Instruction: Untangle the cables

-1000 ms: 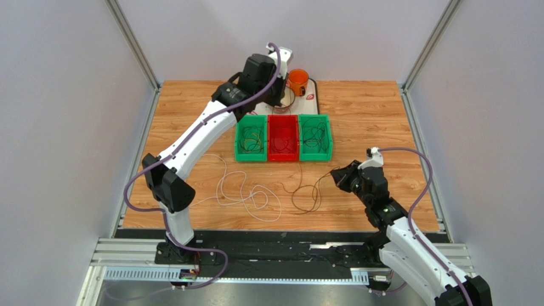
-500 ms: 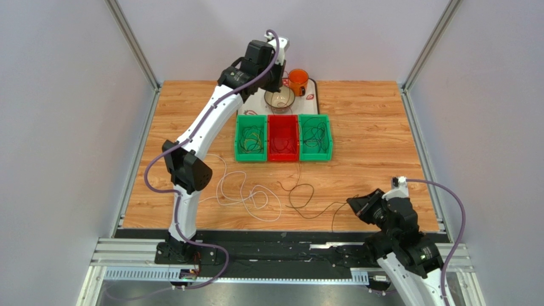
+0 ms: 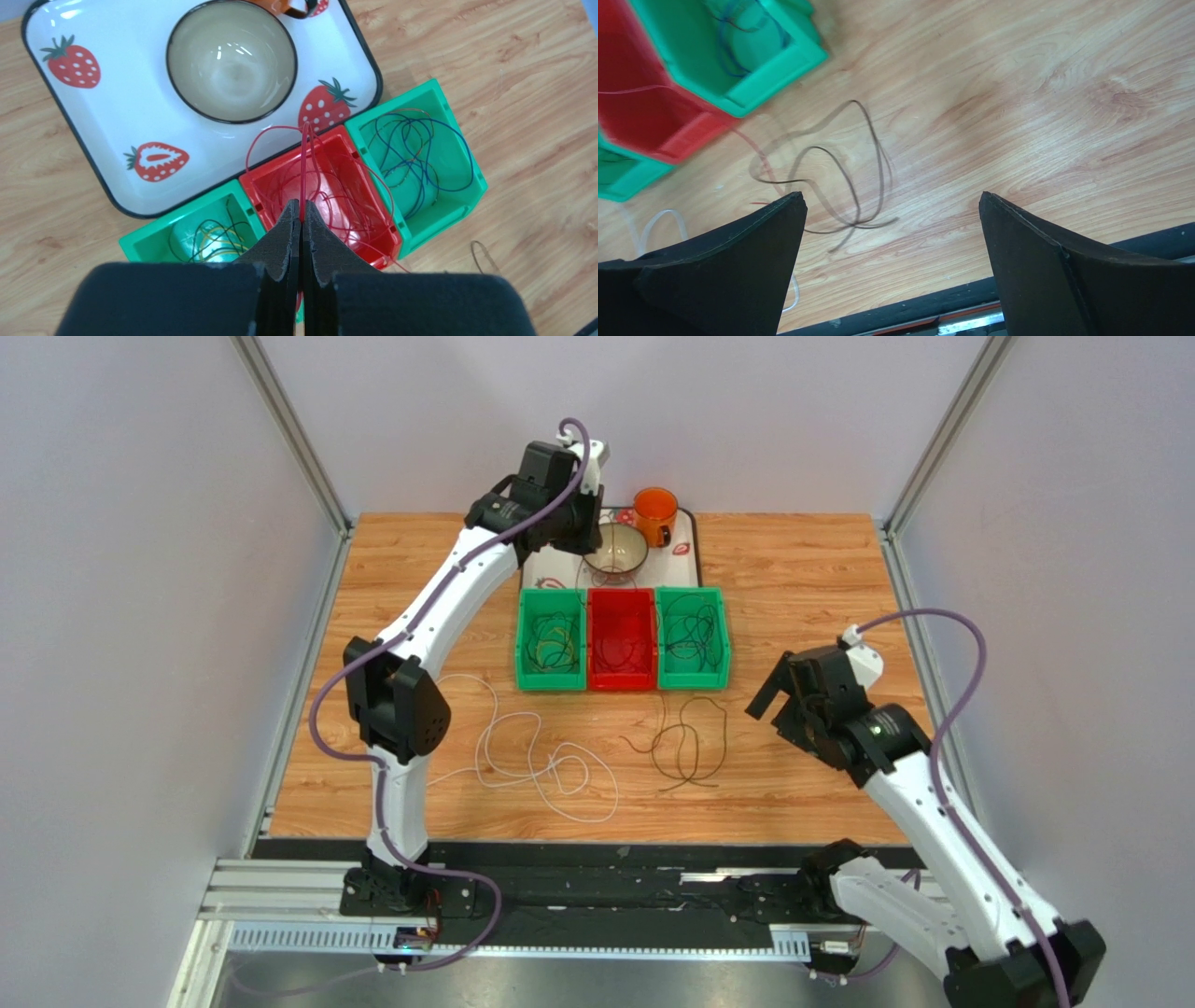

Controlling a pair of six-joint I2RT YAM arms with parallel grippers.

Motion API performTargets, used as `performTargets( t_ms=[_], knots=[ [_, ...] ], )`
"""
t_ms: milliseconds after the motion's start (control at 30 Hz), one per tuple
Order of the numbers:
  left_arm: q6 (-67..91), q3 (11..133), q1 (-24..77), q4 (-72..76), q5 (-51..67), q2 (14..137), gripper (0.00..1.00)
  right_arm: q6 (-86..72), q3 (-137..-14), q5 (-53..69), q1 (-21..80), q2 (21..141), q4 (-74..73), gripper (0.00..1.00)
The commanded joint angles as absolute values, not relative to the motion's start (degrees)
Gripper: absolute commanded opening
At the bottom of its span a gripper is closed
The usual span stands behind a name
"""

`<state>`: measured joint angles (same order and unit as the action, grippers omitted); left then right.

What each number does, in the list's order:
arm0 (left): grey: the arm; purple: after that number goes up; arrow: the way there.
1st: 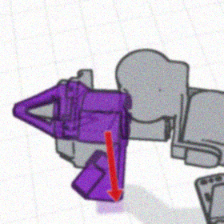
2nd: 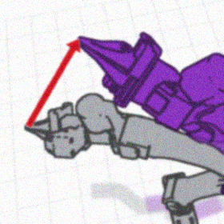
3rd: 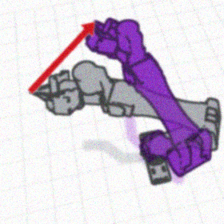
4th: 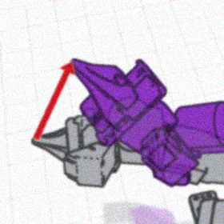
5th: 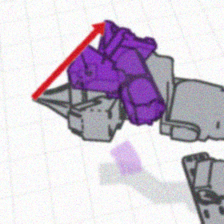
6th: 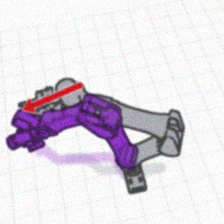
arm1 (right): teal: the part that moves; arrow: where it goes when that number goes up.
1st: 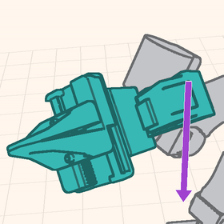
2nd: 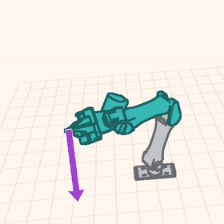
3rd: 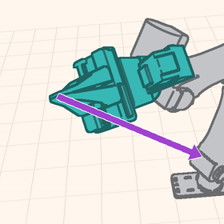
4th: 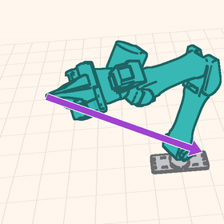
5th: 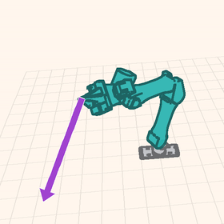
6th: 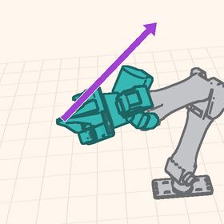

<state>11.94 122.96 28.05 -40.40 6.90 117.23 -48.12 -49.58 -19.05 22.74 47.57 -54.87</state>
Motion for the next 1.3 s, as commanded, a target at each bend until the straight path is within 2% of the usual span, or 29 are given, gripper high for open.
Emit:
performTargets(
  t_ms=[0,67,133,267,467,1033,1133,1267],
  knots=[
    [13.09,120.42,28.3,-35.95,9.23,111.19,0.0,-45.45,-48.18,-16.46,23.11,50.98,-52.84,0.96],
    [13.1,119.36,28.3,-35.51,9.58,111.09,0.0,-44.12,-43.1,-7.53,24.16,50.1,-44.15,0.87],
    [13.27,119.09,28.3,-35.25,9.75,111.01,0.0,-44.73,-41.05,-4.67,27.83,51.58,-38.79,0.81],
    [13.62,118.48,28.3,-34.72,10.28,111.09,0.0,-44.21,-40.78,-5.18,36.55,59.22,-34.02,0.78],
    [13.97,117.43,28.3,-34.28,11.16,110.83,0.0,-40.09,-41.83,-2.55,42.71,70.64,-25.41,0.73],
    [14.06,116.72,28.3,-34.01,11.25,110.57,0.0,-31.55,-55.54,-11.42,46.93,91.4,-30.93,0.74],
    [13.97,116.98,28.3,-33.93,11.34,110.65,0.0,-31.99,-57.13,-13.61,47.72,93.6,-32.69,0.72],
    [14.06,117.07,28.3,-33.93,11.87,110.65,0.0,-33.04,-58.45,-15.9,48.51,95.44,-34.98,0.61]
  ],
)
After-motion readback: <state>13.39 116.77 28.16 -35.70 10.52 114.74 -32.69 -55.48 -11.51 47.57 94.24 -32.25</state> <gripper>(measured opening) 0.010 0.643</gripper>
